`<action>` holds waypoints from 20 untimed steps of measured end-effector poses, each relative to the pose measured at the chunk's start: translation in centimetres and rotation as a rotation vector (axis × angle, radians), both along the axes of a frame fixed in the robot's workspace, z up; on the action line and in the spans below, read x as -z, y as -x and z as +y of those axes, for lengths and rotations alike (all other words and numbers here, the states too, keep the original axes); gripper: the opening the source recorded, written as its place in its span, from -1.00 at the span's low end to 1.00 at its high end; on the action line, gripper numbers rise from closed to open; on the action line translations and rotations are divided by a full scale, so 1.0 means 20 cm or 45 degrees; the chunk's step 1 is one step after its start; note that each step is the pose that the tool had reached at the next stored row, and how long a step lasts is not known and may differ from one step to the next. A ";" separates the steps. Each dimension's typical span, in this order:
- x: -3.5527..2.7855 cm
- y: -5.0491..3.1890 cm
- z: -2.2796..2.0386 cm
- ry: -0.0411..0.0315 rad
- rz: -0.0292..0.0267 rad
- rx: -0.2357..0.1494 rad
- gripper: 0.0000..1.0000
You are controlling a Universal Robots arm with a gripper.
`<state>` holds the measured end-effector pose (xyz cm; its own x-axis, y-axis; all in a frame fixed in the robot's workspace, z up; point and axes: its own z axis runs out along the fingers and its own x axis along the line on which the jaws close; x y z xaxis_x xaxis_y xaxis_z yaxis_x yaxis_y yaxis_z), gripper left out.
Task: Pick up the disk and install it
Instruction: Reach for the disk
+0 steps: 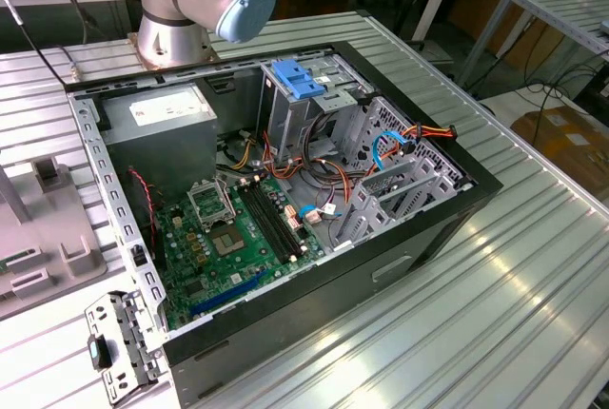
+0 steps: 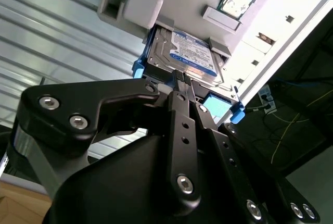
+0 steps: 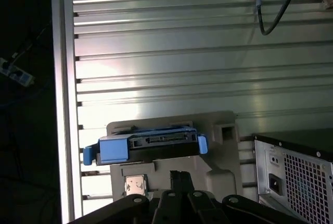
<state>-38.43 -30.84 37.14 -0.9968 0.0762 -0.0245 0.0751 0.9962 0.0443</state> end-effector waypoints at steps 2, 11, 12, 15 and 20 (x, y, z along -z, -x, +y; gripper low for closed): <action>0.007 0.002 0.019 0.0000 0.0001 0.000 -0.79; 0.027 0.026 0.060 -0.0001 0.0000 0.000 -0.79; 0.029 0.032 0.060 -0.0001 0.0000 0.000 -0.79; 0.038 0.040 0.060 0.0000 0.0000 0.000 -0.79; 0.055 0.047 0.052 -0.0002 -0.0001 -0.001 -0.79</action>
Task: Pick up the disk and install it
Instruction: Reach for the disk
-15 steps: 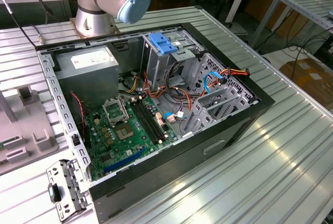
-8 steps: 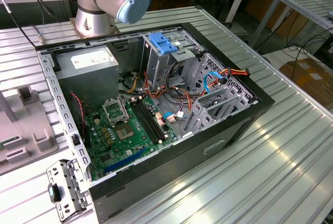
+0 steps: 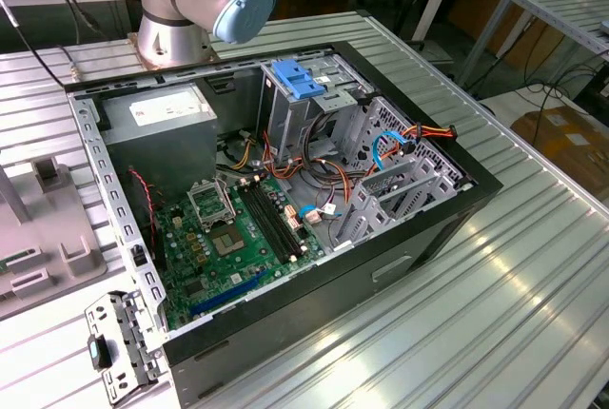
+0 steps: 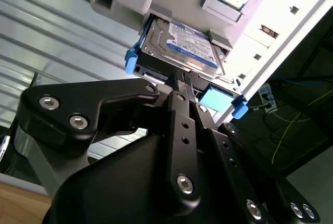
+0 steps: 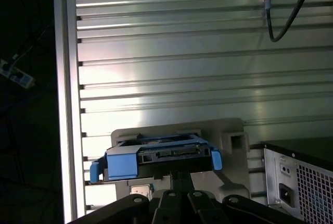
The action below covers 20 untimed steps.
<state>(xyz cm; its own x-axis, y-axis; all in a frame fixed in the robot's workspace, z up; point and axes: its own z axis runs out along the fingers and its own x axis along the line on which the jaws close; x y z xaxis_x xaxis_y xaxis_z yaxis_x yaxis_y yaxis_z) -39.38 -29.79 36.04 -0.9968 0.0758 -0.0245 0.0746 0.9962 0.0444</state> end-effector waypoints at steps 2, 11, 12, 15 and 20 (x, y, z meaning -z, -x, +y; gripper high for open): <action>0.008 0.002 -0.008 0.0001 0.0001 0.000 -0.79; 0.033 0.025 -0.045 0.0002 0.0001 -0.003 -0.79; 0.033 0.026 -0.050 0.0003 0.0002 -0.003 -0.79; 0.034 0.027 -0.081 0.0002 0.0001 -0.003 -0.79; 0.034 0.029 -0.138 0.0002 0.0001 -0.003 -0.79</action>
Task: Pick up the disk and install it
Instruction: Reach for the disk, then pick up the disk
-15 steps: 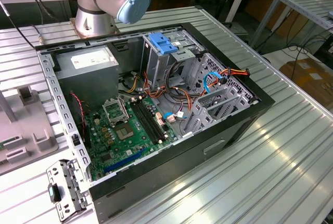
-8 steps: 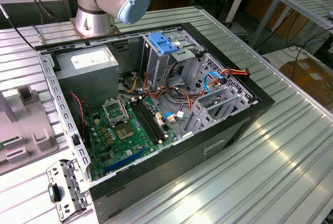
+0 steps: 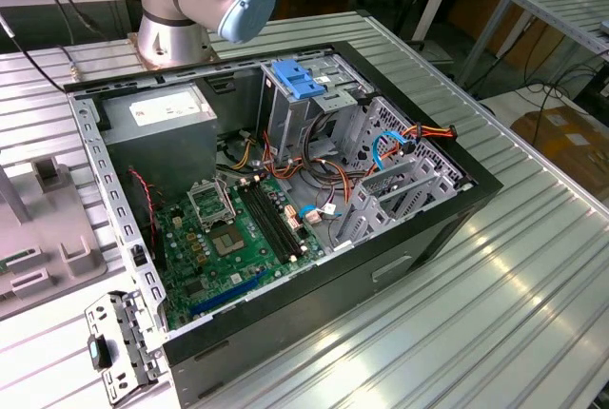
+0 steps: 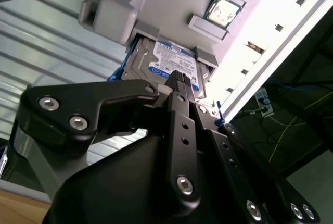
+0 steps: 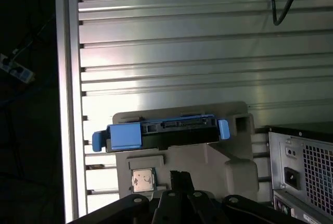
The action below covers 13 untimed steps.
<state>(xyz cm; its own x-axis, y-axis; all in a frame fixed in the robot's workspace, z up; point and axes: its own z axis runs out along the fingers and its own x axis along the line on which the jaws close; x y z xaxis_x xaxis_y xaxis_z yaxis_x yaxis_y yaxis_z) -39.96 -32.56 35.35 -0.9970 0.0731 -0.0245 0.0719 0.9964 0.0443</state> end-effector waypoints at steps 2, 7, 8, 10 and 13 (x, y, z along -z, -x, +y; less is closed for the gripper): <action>0.000 0.000 -0.001 0.0000 0.0000 0.000 -0.79; 0.000 0.000 -0.001 0.0000 0.0000 0.000 -0.79; 0.000 0.000 -0.001 0.0000 0.0000 0.000 -0.79; 0.000 0.000 -0.001 0.0000 0.0000 0.000 -0.79; 0.000 0.000 -0.002 0.0000 0.0000 0.000 -0.79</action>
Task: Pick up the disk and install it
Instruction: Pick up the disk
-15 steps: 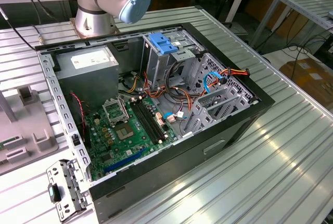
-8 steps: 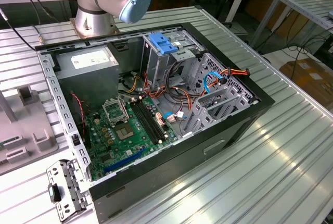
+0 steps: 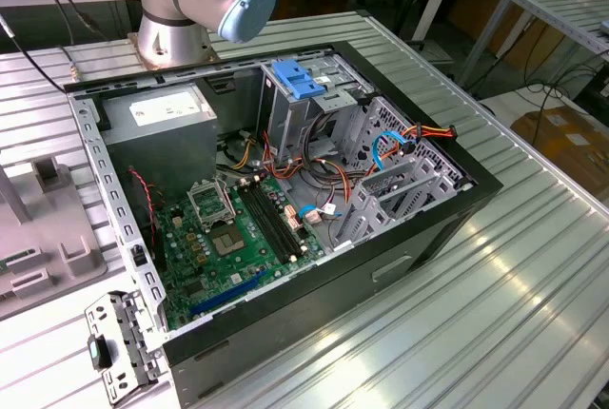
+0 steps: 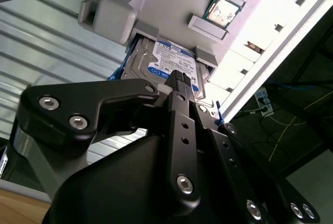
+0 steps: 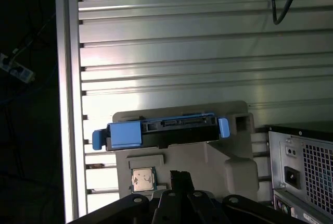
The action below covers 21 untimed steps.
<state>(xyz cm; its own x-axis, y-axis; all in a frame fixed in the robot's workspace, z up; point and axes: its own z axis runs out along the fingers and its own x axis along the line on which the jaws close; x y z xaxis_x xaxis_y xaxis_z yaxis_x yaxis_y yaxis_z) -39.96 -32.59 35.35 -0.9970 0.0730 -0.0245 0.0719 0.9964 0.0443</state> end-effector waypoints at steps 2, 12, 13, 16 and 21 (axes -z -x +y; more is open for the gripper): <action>0.000 0.000 0.000 0.0001 0.0000 -0.008 -0.79; 0.000 0.000 0.000 0.0000 0.0000 -0.103 -0.79; 0.000 0.000 0.000 0.0000 0.0000 -0.108 -0.79; 0.000 0.000 0.000 0.0000 0.0000 -0.120 -0.79; 0.000 0.000 0.000 0.0000 0.0000 -0.145 -0.79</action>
<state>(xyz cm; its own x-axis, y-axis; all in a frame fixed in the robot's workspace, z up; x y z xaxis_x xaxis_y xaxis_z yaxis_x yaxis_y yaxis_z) -39.96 -32.60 35.35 -0.9989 -0.0411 -0.0245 -0.0422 0.9981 0.0442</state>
